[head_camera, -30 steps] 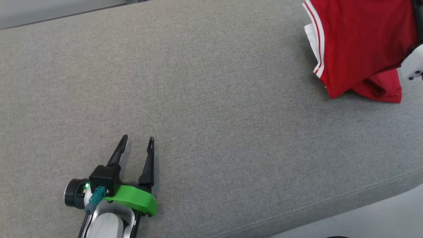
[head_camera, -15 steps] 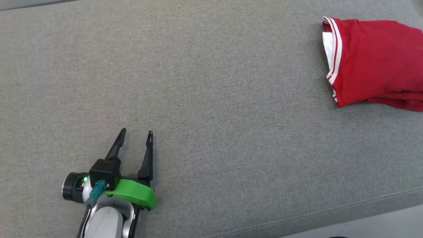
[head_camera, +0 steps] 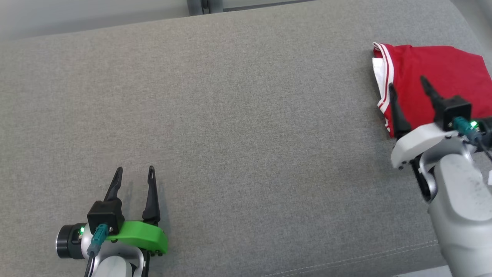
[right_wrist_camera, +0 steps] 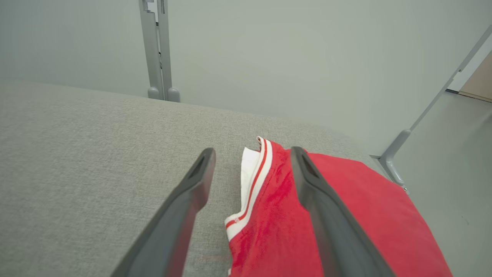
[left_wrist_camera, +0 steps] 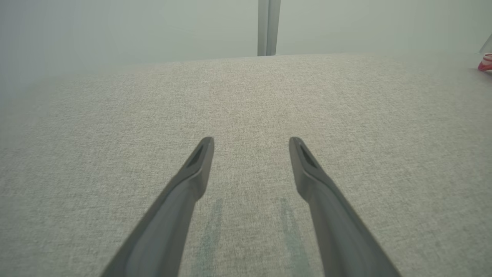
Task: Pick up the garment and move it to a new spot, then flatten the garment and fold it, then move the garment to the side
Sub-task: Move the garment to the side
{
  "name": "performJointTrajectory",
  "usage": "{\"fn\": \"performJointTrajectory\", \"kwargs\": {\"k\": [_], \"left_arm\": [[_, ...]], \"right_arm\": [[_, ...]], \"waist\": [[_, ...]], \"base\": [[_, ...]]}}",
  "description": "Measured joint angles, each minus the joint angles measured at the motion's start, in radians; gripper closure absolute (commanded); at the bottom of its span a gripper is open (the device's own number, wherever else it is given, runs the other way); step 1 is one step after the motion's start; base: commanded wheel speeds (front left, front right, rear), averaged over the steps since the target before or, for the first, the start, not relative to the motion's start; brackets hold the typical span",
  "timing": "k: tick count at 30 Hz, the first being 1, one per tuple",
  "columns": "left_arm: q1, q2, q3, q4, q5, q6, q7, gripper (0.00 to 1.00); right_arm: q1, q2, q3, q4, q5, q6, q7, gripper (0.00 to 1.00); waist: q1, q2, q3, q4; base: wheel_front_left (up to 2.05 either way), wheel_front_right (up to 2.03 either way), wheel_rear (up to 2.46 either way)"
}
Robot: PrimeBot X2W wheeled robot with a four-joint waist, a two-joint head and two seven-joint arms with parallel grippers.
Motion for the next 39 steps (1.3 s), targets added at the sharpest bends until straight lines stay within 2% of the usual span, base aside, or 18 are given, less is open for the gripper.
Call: {"fn": "performJointTrajectory", "kwargs": {"k": [5, 8, 17, 22, 39], "left_arm": [[0.032, 0.0, 0.015, 0.007, -0.008, 0.005, 0.0, 0.0], [0.054, 0.0, 0.023, 0.01, -0.013, 0.009, 0.0, 0.0], [0.095, 0.0, 0.049, 0.015, -0.025, 0.013, 0.0, 0.0], [0.117, 0.0, 0.061, 0.019, -0.026, 0.014, 0.0, 0.0], [0.155, 0.0, 0.085, 0.027, -0.018, 0.002, 0.0, 0.0]], "right_arm": [[0.102, 0.059, 0.046, -0.02, 0.045, 0.0, 0.0, 0.0], [0.153, 0.095, 0.039, -0.028, 0.063, 0.0, 0.0, 0.0], [0.268, 0.151, 0.031, -0.047, 0.064, 0.0, 0.0, 0.0], [0.297, 0.162, 0.066, -0.061, 0.055, 0.0, 0.0, 0.0], [0.373, 0.173, 0.048, -0.097, 0.046, 0.0, 0.0, 0.0]], "waist": [[0.0, 0.0, -0.044, 0.019], [0.0, 0.0, -0.073, 0.031], [0.0, 0.0, -0.139, 0.068], [0.0, 0.0, -0.173, 0.082], [0.0, 0.0, -0.242, 0.11]], "base": [[0.0, 0.0, 0.0], [0.0, 0.0, 0.0], [0.0, 0.0, 0.0], [0.0, 0.0, 0.0], [0.0, 0.0, 0.0]]}}
